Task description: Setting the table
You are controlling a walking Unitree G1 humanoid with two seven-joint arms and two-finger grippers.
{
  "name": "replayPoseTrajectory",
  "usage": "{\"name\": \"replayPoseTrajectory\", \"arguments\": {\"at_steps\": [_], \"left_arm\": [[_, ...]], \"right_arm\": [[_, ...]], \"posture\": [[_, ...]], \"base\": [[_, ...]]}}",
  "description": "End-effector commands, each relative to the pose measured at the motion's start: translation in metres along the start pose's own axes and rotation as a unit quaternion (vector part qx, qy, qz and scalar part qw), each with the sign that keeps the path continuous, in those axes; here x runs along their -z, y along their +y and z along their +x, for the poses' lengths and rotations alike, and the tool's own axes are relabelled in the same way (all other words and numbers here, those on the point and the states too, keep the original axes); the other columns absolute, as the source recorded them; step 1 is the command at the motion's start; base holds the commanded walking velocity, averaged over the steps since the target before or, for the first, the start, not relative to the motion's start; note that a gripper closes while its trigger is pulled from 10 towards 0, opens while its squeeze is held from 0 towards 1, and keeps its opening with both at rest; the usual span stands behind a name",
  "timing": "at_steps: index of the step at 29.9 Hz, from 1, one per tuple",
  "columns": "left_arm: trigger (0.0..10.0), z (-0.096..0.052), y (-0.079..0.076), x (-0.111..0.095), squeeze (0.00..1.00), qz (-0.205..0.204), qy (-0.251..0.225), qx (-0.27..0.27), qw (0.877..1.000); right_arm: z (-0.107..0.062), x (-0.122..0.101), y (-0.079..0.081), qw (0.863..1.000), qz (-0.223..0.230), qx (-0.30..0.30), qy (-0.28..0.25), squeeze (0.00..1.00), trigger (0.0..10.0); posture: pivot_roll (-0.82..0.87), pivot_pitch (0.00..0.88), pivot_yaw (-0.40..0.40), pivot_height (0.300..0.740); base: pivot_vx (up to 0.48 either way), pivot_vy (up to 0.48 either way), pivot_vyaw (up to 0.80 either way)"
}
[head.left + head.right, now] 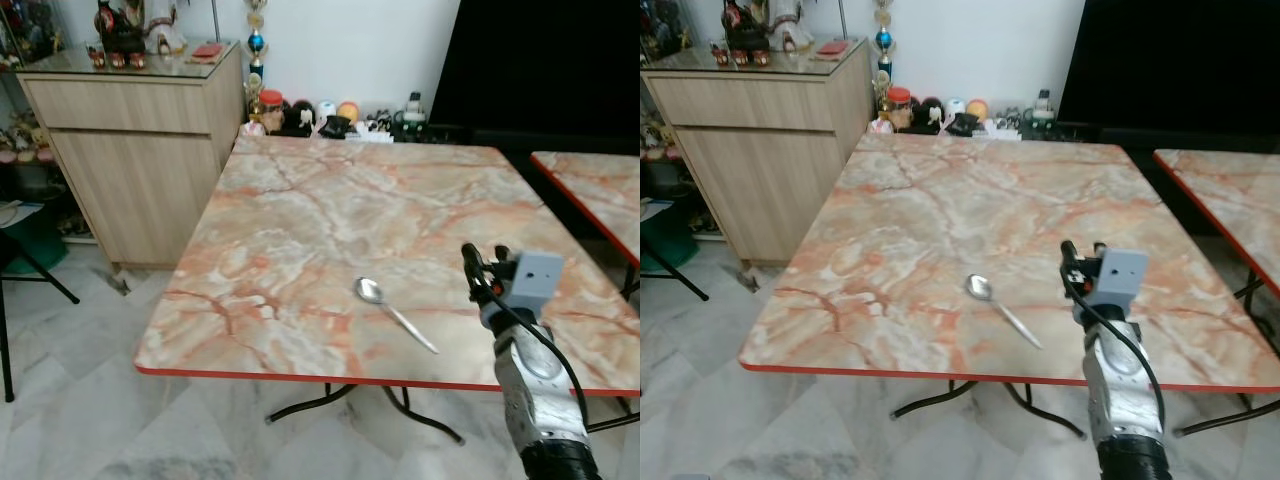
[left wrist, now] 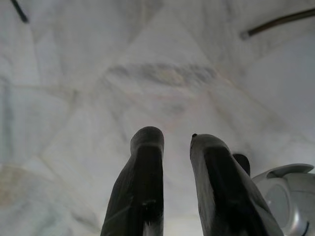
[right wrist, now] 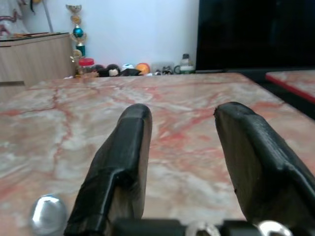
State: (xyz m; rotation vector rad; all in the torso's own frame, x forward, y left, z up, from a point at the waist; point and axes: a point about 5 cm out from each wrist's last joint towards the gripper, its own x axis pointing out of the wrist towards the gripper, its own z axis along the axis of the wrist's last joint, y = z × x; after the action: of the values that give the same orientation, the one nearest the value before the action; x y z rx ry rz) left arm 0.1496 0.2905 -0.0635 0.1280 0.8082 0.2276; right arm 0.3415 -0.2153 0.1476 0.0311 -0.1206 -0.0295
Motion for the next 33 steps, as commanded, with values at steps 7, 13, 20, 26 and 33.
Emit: {"name": "replayPoseTrajectory", "arguments": {"at_steps": [7,13,20,26,33], "left_arm": [[10.0,-0.002,0.005,0.004,0.00,0.005,0.011,-0.004,1.000],[10.0,-0.002,0.005,0.004,0.00,0.003,0.012,-0.004,1.000],[10.0,-0.002,0.004,0.005,0.00,0.003,0.014,-0.003,1.000],[10.0,-0.002,0.002,0.006,0.00,0.003,0.015,-0.001,1.000],[10.0,-0.002,0.000,0.008,0.00,0.000,0.017,0.002,1.000]], "right_arm": [[0.001,0.005,0.014,0.999,-0.005,-0.038,0.018,0.00,10.0],[0.000,0.003,0.018,0.998,-0.022,-0.058,0.012,0.00,10.0],[0.000,0.003,0.017,0.998,-0.019,-0.055,0.013,0.00,10.0],[-0.001,0.007,0.015,0.999,-0.014,-0.047,0.022,0.00,10.0],[-0.003,0.020,0.003,0.997,-0.029,-0.020,0.074,0.00,10.0]], "posture": [[0.14,0.000,-0.041,0.740],[0.14,0.000,-0.042,0.740],[0.14,0.000,-0.044,0.740],[0.14,0.000,-0.048,0.740],[0.14,0.000,-0.054,0.740]], "base": [[0.000,0.000,0.00],[0.000,0.000,0.53],[0.000,0.000,0.73],[0.000,0.000,0.14],[0.000,0.000,0.00]]}}
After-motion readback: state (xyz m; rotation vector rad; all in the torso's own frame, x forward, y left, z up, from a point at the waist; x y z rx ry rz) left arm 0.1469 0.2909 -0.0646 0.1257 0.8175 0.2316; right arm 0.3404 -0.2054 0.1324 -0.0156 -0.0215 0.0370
